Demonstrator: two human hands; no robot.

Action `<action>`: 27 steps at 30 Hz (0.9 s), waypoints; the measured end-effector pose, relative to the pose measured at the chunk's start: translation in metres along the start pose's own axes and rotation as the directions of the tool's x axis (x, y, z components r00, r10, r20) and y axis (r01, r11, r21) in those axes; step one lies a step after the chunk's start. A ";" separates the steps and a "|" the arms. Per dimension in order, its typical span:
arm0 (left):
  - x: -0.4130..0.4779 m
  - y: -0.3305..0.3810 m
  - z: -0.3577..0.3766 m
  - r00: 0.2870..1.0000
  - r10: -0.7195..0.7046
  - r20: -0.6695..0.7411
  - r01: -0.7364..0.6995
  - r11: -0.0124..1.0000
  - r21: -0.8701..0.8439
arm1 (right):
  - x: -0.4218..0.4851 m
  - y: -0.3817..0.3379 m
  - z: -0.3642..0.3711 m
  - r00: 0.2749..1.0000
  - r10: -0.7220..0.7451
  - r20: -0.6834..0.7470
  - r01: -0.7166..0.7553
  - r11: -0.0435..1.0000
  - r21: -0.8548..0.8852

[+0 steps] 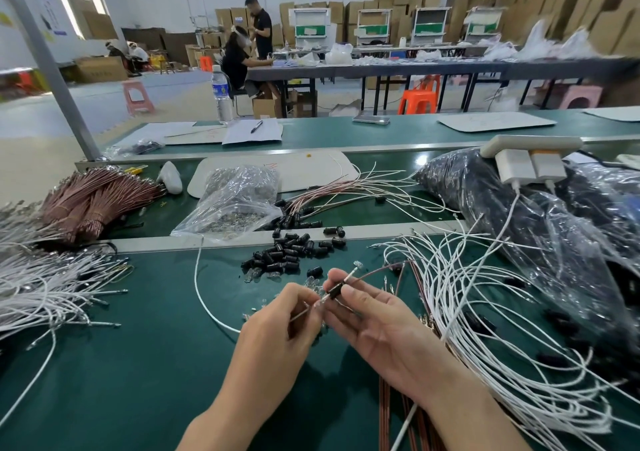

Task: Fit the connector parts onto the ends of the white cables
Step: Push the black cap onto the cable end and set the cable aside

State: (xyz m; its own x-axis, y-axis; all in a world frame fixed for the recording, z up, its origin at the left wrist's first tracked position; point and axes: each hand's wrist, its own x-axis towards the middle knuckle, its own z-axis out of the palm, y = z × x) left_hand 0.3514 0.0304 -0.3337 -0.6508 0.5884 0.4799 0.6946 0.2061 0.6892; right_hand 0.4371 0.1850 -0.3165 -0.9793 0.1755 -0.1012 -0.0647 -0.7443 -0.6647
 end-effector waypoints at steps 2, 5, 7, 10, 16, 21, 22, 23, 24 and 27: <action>-0.002 0.000 0.001 1.000 0.014 0.009 -0.014 1.000 0.000 | 0.001 0.000 -0.002 1.000 -0.006 0.001 0.006 1.000 -0.020; -0.003 0.001 -0.001 0.999 0.043 0.028 -0.044 0.999 0.015 | 0.002 -0.001 -0.004 0.999 -0.031 -0.022 0.029 0.996 -0.083; -0.001 0.000 0.000 0.999 0.026 0.020 -0.026 0.999 0.022 | 0.003 0.001 -0.003 0.998 -0.046 -0.039 0.040 0.989 -0.142; 0.001 -0.004 0.001 1.000 -0.002 -0.026 0.003 1.000 0.007 | 0.004 0.005 0.001 0.995 -0.078 -0.068 0.062 0.975 -0.213; 0.005 -0.003 0.001 1.000 0.021 -0.024 -0.021 1.000 0.005 | 0.007 0.008 0.003 0.980 -0.124 -0.154 0.085 0.967 -0.239; 0.007 -0.002 0.002 1.000 0.006 0.006 -0.006 0.997 -0.070 | 0.004 0.007 0.006 0.962 -0.232 -0.147 0.160 0.908 -0.387; 0.007 -0.001 0.002 1.000 0.001 0.006 -0.001 0.996 -0.090 | 0.003 0.007 0.006 0.955 -0.255 -0.149 0.172 0.892 -0.419; 0.008 0.000 0.002 1.000 -0.002 0.003 0.002 0.994 -0.112 | 0.003 0.006 0.007 0.948 -0.277 -0.155 0.182 0.874 -0.450; 0.008 0.001 0.001 1.000 -0.005 -0.003 0.004 0.992 -0.129 | 0.002 0.006 0.008 0.940 -0.299 -0.165 0.191 0.861 -0.472; 0.010 0.003 -0.001 1.000 -0.019 -0.011 0.017 0.986 -0.167 | 0.001 0.004 0.008 0.920 -0.346 -0.184 0.215 0.839 -0.500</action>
State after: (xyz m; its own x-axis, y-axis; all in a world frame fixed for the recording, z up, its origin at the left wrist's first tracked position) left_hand 0.3467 0.0356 -0.3267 -0.6675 0.5754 0.4726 0.6223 0.0826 0.7784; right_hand 0.4345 0.1772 -0.3136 -0.8433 0.5375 0.0003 -0.1686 -0.2641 -0.9496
